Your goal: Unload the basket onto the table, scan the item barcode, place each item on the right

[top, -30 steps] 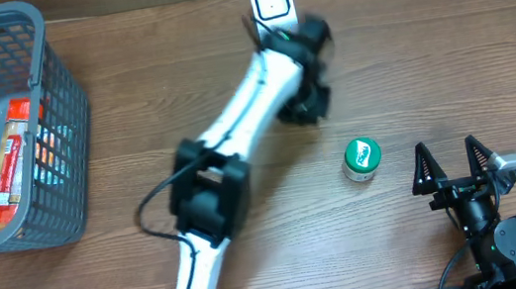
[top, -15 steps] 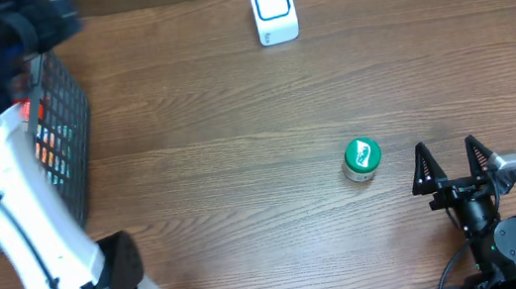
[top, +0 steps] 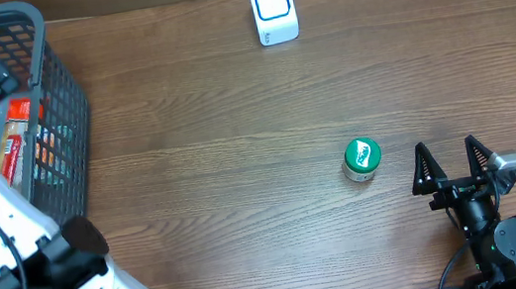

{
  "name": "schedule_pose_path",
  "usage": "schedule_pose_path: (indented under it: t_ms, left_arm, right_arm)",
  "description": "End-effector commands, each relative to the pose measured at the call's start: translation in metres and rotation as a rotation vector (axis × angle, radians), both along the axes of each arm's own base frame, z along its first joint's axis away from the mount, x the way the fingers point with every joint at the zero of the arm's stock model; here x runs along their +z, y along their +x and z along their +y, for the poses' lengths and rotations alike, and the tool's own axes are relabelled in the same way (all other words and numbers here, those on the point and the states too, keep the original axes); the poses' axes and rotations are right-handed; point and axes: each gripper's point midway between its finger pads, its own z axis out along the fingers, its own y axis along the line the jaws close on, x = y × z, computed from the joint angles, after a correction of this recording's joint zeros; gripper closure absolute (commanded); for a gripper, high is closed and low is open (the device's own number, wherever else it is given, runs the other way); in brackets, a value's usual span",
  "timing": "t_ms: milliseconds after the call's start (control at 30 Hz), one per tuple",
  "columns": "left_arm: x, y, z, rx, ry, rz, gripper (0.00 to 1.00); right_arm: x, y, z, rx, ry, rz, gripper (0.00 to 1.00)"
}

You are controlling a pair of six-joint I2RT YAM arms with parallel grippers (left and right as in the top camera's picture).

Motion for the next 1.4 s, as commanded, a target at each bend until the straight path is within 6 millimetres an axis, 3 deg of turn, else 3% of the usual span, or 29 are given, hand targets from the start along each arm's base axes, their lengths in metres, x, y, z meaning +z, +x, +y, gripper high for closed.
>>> schedule_pose_path:
  t_ms: [0, 567, 867, 1033, 1367]
  left_arm:
    - [-0.036, 0.002, 0.017, -0.004, 0.01, 0.118, 0.0]
    - [-0.137, 0.01, 0.052, -0.025, -0.085, 0.31, 0.0]
    - [-0.194, 0.016, 0.049, -0.139, -0.175, 0.387, 0.07]
    - [-0.214, 0.029, 0.039, -0.237, -0.239, 0.355, 0.08]
    - [-0.25, 0.033, 0.031, -0.283, -0.314, 0.376, 0.08]
  right_arm:
    - [-0.002, 0.0, -0.001, -0.004, -0.004, -0.002, 0.0]
    - [-0.002, 0.0, -0.001, -0.003, -0.004, -0.002, 0.0]
    - [-0.002, 0.0, -0.001, -0.004, -0.004, -0.002, 0.0]
    - [-0.002, 0.0, -0.001, -0.004, -0.004, -0.002, 0.0]
    - [-0.002, 0.0, -0.001, -0.004, -0.004, -0.002, 0.0]
